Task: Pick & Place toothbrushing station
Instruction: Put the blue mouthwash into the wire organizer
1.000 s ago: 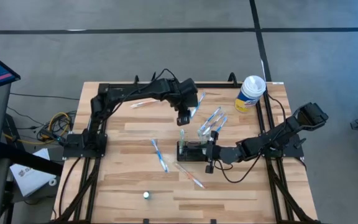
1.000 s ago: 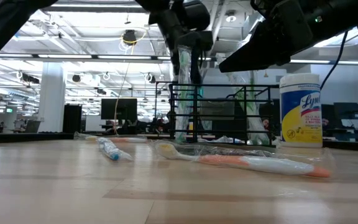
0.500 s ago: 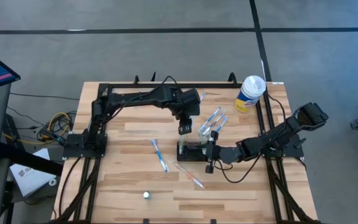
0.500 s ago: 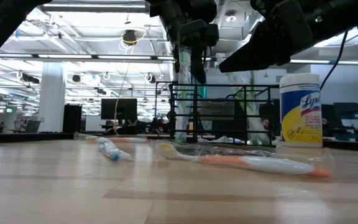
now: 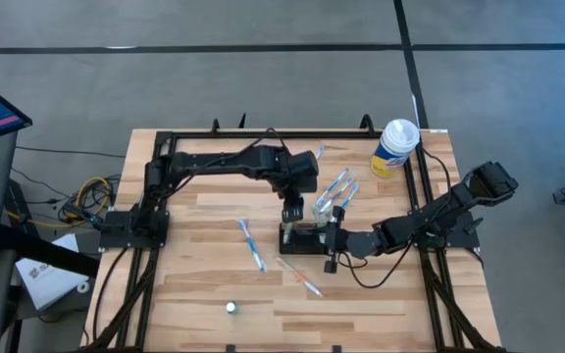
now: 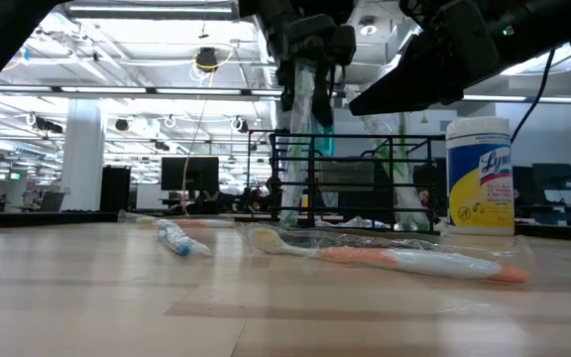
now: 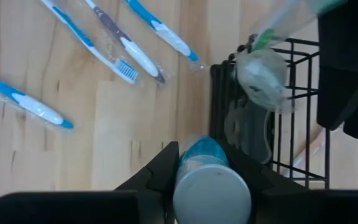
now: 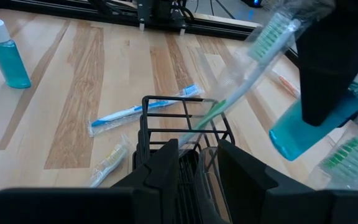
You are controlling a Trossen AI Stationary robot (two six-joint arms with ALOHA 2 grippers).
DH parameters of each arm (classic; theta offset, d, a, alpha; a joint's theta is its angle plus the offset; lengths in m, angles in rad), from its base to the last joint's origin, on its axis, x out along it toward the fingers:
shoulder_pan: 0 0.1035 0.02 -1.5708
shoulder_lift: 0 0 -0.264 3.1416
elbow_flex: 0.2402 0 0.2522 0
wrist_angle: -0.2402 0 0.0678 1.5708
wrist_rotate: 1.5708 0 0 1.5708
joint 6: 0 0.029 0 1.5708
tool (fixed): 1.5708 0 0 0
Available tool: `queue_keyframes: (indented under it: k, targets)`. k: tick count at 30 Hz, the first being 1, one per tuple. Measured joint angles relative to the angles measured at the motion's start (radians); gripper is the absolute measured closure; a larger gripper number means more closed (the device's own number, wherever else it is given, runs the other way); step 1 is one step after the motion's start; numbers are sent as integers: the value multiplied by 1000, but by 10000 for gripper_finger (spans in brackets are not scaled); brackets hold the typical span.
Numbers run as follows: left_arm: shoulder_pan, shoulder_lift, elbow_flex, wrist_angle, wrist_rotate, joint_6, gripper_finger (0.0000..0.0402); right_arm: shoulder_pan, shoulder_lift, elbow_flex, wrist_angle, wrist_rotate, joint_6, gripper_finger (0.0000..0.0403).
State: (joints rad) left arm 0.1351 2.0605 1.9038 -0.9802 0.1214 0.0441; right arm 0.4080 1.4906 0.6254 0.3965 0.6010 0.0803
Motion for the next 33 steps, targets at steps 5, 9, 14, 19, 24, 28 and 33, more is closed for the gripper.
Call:
queue_keyframes:
  k: [5,9,14,19,24,28,33]
  targets:
    - [-2,-9,0,-7,0,0,316,0,0,0,0,0,0,300]
    - [0,-46,2,-9,0,-15,316,0,0,0,0,0,3,300]
    - [0,-111,2,-8,0,-27,316,0,0,0,0,-1,2,300]
    - [-13,-151,0,-5,-1,-44,316,-1,0,0,0,0,2,300]
    - [-28,-133,-2,-5,-4,-53,316,-5,0,0,1,0,5,300]
    - [-40,-108,-2,-5,-6,-53,316,-5,0,0,0,0,7,300]
    - [-55,-103,-2,3,-9,-70,316,-5,0,0,0,0,7,300]
